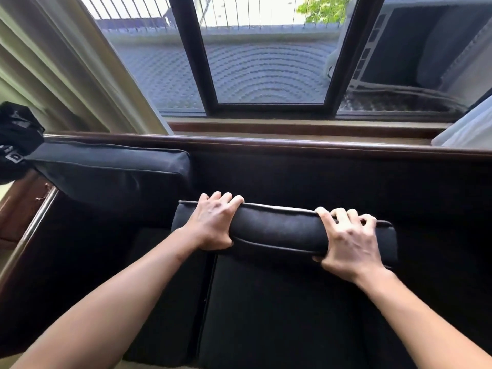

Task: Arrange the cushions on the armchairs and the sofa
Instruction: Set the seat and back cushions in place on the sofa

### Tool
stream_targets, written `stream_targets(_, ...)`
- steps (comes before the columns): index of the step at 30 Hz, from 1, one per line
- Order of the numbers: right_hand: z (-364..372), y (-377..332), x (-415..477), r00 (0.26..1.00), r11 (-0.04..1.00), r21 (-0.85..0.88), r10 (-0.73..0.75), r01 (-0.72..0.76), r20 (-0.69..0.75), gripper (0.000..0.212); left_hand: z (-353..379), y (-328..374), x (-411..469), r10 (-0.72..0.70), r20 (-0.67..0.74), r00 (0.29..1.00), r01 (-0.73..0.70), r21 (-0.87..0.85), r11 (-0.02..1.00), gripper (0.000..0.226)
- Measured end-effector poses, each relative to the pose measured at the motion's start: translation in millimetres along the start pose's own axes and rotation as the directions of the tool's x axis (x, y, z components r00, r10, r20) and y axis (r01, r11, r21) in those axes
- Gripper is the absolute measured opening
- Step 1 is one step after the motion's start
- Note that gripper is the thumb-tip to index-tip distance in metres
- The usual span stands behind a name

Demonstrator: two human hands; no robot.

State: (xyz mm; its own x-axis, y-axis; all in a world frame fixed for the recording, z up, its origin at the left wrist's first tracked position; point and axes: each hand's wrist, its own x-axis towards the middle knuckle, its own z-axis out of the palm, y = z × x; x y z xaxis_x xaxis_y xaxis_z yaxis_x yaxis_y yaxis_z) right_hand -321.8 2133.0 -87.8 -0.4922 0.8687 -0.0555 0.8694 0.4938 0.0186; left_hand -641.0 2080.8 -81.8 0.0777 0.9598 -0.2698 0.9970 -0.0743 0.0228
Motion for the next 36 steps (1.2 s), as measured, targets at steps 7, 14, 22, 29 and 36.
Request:
stream_targets(7, -7.0, 16.6, 91.6, 0.999, 1.000, 0.019, -0.021, 0.021, -0.035, 0.103, -25.8, -38.7, 79.1, 0.019, -0.009, 1.000, -0.019, 0.026, 0.999, 0.096)
stream_targets(14, 17.3, 12.1, 154.3, 0.998, 0.999, 0.030, -0.043, 0.042, 0.048, 0.108, -19.3, -75.4, 131.8, 0.022, 0.094, 0.995, -0.024, 0.021, 0.999, 0.103)
stream_targets(22, 43.6, 16.5, 194.0, 0.991, 0.998, 0.032, -0.050, 0.046, 0.124, 0.115, 5.8, -94.5, 166.0, 0.034, 0.147, 0.989, -0.026, -0.057, 0.998, 0.111)
stream_targets(29, 53.8, 22.4, 199.0, 0.990, 0.997, 0.031, -0.071, 0.068, 0.125, 0.121, 12.4, -91.5, 164.9, 0.041, 0.183, 0.982, -0.045, 0.022, 0.999, 0.121)
stream_targets(36, 67.1, 16.0, 145.4, 0.996, 1.000, 0.017, -0.019, 0.021, -0.084, 0.109, 14.5, -49.9, 132.0, -0.032, 0.062, 0.998, 0.021, 0.176, 0.984, 0.126)
